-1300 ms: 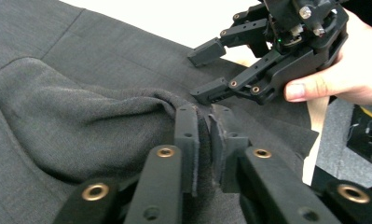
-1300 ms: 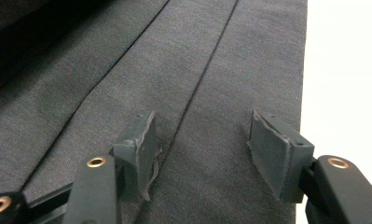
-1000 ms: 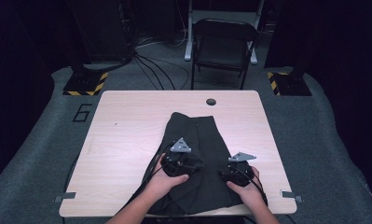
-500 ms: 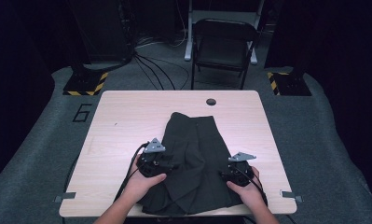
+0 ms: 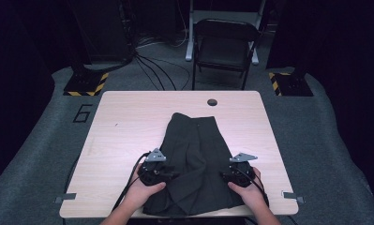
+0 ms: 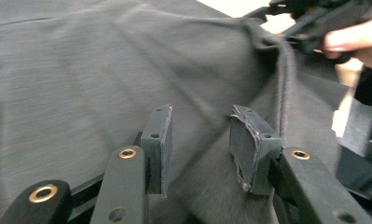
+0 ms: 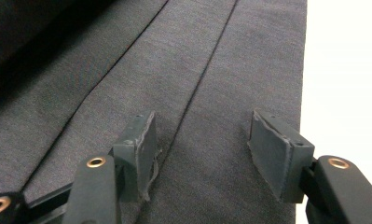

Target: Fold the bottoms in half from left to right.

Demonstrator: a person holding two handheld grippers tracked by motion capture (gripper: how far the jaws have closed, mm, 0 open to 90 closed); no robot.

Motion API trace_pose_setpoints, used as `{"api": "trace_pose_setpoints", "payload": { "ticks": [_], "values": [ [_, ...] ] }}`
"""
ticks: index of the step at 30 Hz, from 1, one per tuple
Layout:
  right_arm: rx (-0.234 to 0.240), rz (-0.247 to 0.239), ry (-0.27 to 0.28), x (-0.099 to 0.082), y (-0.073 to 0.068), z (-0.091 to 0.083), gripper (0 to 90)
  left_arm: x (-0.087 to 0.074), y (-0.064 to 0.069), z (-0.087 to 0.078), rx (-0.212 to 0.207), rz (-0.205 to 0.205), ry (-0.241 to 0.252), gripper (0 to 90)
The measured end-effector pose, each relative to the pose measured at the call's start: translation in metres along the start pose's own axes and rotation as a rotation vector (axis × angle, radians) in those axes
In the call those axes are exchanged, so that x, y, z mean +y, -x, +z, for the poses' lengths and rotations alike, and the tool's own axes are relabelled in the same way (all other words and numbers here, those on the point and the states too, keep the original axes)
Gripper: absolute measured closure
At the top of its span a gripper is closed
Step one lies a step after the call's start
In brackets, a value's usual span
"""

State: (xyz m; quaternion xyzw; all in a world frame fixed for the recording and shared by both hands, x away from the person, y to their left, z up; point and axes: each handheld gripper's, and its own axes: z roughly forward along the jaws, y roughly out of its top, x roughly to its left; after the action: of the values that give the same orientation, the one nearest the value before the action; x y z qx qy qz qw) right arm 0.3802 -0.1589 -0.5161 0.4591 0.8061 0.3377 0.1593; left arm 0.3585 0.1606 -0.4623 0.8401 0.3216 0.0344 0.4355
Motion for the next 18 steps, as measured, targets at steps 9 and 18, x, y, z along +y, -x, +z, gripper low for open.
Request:
{"api": "trace_pose_setpoints", "payload": {
  "ticks": [9, 18],
  "values": [
    [-0.001, -0.024, 0.005, 0.002, 0.0, -0.004, 41.5, 0.008, 0.027, 0.021, -0.083, 0.023, -0.006, 59.0],
    [0.005, -0.018, 0.039, 0.006, -0.001, -0.01, 41.8, 0.021, 0.05, 0.035, -0.156, 0.043, 0.001, 57.5]
  ]
}}
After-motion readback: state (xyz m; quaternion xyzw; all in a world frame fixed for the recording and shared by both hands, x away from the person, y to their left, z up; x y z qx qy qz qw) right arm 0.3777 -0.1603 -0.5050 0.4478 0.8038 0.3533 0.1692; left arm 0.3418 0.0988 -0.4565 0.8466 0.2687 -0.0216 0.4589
